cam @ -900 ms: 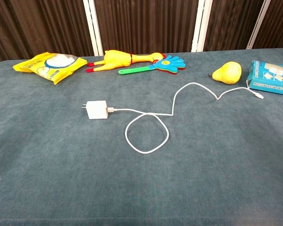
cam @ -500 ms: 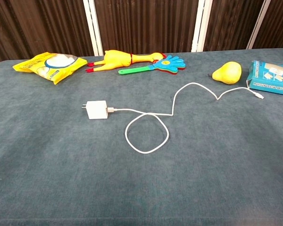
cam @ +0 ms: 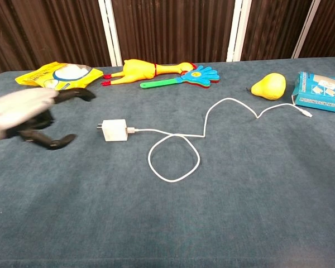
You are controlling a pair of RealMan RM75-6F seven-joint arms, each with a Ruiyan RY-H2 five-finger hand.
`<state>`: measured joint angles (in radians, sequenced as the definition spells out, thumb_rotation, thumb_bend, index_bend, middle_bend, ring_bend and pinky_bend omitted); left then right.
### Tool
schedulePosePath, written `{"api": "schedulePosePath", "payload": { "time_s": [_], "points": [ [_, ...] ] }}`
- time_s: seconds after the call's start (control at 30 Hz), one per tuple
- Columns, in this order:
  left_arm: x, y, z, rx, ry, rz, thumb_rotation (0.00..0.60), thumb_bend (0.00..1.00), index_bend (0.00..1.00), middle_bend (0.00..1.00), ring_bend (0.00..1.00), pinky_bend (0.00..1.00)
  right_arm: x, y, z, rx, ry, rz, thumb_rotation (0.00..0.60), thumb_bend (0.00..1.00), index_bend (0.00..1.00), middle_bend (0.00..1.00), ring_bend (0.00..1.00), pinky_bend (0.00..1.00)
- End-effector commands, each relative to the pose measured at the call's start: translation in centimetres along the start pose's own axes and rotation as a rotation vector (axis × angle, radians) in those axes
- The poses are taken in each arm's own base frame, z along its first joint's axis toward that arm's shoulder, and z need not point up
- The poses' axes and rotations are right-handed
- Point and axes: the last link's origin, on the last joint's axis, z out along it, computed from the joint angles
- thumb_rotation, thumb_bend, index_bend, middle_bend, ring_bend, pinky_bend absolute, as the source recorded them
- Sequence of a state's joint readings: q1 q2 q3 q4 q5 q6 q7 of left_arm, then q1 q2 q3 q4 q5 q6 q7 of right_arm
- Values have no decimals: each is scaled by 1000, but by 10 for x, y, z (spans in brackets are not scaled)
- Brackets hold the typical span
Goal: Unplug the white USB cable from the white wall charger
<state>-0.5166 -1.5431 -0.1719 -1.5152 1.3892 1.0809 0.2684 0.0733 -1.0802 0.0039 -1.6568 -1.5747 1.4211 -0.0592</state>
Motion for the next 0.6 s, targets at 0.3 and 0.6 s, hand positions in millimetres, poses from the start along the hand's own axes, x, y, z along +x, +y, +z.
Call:
{"api": "schedulePosePath", "payload": {
  "time_s": [0.3,0.6],
  "points": [
    [-40,21,79,108,-23,127,600,406,170,189,1000,1000,6,14,4,-47,9,4,600,251,0,0,0,0],
    [-50,21,90,129,3,203,600,405,293,277,1000,1000,7,16,4,-51,9,4,600,251,0,0,0,0]
  ]
}}
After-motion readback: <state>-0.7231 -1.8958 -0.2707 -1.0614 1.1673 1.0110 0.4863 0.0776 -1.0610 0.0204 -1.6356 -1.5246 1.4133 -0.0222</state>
